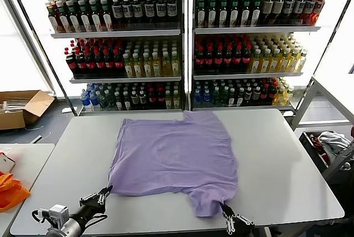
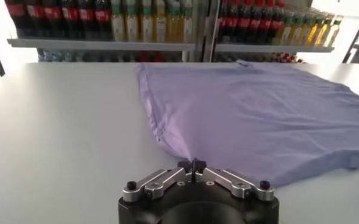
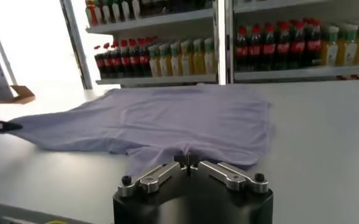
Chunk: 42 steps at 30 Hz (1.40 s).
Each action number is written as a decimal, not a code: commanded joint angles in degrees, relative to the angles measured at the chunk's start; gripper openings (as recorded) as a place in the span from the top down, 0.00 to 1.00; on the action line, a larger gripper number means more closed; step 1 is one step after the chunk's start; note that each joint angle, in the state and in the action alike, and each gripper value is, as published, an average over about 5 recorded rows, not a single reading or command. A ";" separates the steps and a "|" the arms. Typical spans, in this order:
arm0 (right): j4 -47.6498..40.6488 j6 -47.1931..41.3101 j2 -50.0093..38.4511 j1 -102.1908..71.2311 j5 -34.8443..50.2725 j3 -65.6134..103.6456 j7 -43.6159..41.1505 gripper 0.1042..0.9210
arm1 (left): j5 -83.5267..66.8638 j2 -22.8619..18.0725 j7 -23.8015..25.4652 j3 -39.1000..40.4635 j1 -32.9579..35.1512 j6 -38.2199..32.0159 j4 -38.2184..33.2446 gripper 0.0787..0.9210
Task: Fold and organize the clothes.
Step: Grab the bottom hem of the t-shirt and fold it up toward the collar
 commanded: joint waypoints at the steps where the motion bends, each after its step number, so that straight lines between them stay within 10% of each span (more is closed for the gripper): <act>1: 3.20 8.07 -0.17 -8.33 0.75 3.27 -2.60 1.00 | 1.96 -3.04 -0.06 -3.67 7.28 0.36 -10.10 0.99; 18: 3.34 12.68 1.81 -6.76 3.43 5.68 -4.35 1.00 | 6.70 -2.19 4.90 -8.48 11.11 4.40 -11.15 0.99; 42: -12.42 1.64 -8.16 26.29 11.20 -0.17 2.76 1.00 | 1.83 16.41 12.37 1.36 -19.09 2.80 11.68 0.99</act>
